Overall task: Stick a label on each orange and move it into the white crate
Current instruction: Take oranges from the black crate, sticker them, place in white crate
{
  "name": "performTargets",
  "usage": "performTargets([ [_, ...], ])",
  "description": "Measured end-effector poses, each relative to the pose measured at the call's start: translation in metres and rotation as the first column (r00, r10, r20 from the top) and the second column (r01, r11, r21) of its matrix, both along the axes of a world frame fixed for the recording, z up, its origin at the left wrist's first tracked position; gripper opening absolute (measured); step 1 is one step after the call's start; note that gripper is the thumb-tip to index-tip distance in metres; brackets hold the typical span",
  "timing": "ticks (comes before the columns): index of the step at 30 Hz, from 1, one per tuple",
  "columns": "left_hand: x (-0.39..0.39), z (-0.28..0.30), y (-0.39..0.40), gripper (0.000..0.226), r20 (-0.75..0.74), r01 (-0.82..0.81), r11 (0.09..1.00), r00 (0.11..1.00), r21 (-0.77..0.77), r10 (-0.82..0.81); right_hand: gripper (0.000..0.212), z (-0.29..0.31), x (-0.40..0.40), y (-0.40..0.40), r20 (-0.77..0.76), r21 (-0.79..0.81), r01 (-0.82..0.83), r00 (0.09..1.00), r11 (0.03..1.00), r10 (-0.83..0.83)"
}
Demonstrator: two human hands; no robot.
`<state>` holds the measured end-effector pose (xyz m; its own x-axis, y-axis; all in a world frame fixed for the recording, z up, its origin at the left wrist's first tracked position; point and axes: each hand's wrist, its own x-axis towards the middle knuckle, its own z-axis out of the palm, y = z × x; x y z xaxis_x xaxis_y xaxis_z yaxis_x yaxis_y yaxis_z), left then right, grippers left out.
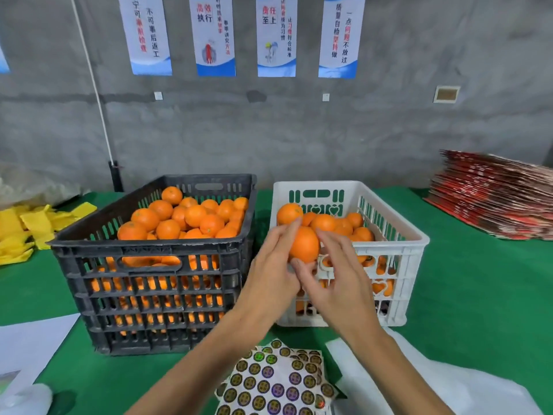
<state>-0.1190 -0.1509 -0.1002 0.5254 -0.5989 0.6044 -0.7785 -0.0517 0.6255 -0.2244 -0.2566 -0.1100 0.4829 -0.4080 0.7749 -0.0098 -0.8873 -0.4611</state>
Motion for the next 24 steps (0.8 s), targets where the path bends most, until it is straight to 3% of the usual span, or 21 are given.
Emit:
performTargets([
  [3,0.003,0.044,-0.035,0.085,0.095,0.03,0.993,0.995,0.111,-0.041,0.056,0.03,0.01,-0.027,0.024,0.018,0.2,0.98,0.98,-0.2],
  [5,0.009,0.063,-0.048,0.079,0.158,0.039,0.986,0.985,0.164,-0.065,0.049,0.042,0.015,-0.045,-0.043,-0.017,0.309,0.95,0.951,-0.31],
  [9,0.061,0.075,-0.03,0.048,0.303,-0.243,0.958,0.934,0.151,0.189,0.026,0.036,0.024,-0.063,-0.066,-0.131,0.306,0.946,0.943,-0.316],
  [11,0.1,0.08,-0.01,0.041,0.238,-0.397,0.875,0.911,0.276,0.338,0.019,0.025,0.031,-0.059,-0.016,-0.173,0.237,0.97,0.956,-0.243],
  [12,0.12,0.082,0.0,0.039,0.178,-0.425,0.803,0.905,0.419,0.386,0.016,0.019,0.035,-0.055,0.002,-0.189,0.201,0.979,0.961,-0.204],
  [14,0.15,0.085,0.017,0.043,0.145,-0.369,0.558,0.903,0.744,0.403,0.016,0.005,0.044,-0.046,0.017,-0.218,0.149,0.989,0.965,-0.149],
  [16,0.168,0.086,0.026,0.051,0.206,-0.31,0.329,0.926,0.892,0.315,0.02,-0.007,0.051,-0.041,0.034,-0.236,0.14,0.99,0.962,-0.136],
  [17,0.173,0.086,0.026,0.053,0.224,-0.295,0.265,0.937,0.918,0.267,0.022,-0.012,0.054,-0.04,0.048,-0.228,0.148,0.989,0.962,-0.141],
  [20,0.185,0.081,0.021,0.064,0.223,-0.274,0.217,0.946,0.937,0.235,0.024,-0.019,0.058,-0.04,0.085,-0.178,0.158,0.986,0.971,-0.145],
  [22,0.195,0.076,0.015,0.074,0.142,-0.199,0.21,0.955,0.957,0.26,0.024,-0.019,0.061,-0.039,0.086,-0.164,0.163,0.985,0.973,-0.15],
  [24,0.202,0.074,0.01,0.076,0.051,-0.125,0.25,0.958,0.96,0.283,0.024,-0.019,0.064,-0.039,0.083,-0.151,0.167,0.984,0.974,-0.156],
])
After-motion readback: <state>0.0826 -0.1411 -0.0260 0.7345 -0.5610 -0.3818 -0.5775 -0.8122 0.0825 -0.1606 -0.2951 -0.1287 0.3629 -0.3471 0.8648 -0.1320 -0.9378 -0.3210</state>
